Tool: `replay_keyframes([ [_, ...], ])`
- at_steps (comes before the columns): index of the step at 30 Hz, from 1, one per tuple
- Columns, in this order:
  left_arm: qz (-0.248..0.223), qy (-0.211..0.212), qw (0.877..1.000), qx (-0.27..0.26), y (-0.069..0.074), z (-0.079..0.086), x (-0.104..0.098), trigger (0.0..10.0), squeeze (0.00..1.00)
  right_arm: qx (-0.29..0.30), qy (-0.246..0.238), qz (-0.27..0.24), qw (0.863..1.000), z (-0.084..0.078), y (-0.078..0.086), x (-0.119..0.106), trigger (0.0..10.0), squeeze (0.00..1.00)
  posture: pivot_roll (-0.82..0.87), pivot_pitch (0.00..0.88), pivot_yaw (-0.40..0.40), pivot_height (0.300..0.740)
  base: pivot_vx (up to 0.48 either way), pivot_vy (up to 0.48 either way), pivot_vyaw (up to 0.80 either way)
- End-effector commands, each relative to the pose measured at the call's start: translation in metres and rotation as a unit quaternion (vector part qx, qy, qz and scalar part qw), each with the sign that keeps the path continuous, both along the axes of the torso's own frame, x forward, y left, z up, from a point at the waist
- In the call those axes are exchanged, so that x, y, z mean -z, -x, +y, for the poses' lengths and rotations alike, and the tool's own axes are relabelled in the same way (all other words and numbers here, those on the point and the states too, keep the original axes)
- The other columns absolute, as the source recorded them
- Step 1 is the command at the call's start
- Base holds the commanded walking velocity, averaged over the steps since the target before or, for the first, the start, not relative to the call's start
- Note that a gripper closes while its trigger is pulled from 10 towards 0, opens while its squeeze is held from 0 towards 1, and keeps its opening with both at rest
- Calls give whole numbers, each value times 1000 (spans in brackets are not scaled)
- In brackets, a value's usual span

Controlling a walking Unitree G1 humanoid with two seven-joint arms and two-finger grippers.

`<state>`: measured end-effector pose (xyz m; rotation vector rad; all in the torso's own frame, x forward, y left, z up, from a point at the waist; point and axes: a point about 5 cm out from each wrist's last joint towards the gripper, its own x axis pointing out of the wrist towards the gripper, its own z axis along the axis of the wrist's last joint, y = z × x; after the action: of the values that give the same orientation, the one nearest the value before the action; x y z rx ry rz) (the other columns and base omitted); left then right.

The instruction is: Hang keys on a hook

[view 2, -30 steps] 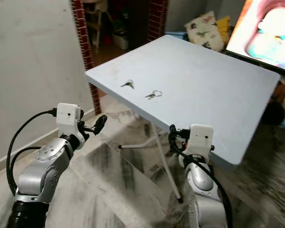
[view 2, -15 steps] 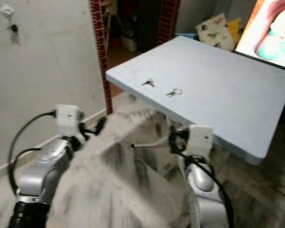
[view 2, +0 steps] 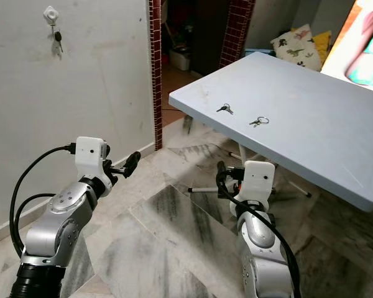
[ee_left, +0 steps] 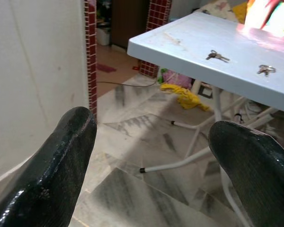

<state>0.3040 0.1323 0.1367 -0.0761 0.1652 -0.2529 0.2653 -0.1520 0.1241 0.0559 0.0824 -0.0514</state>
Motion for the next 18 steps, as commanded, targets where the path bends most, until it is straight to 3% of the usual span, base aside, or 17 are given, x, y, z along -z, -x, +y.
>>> replay_keyframes([
  [1,-13,2,1000,9,0,-4,-5,10000,0,6,5,-5,1000,-4,-2,-4,10000,0,93,19,-54,740,360,0,0],
  [18,-14,7,1000,17,0,-7,-5,10000,0,4,5,-5,1000,-2,-2,-3,10000,0,93,21,-50,740,411,0,0],
])
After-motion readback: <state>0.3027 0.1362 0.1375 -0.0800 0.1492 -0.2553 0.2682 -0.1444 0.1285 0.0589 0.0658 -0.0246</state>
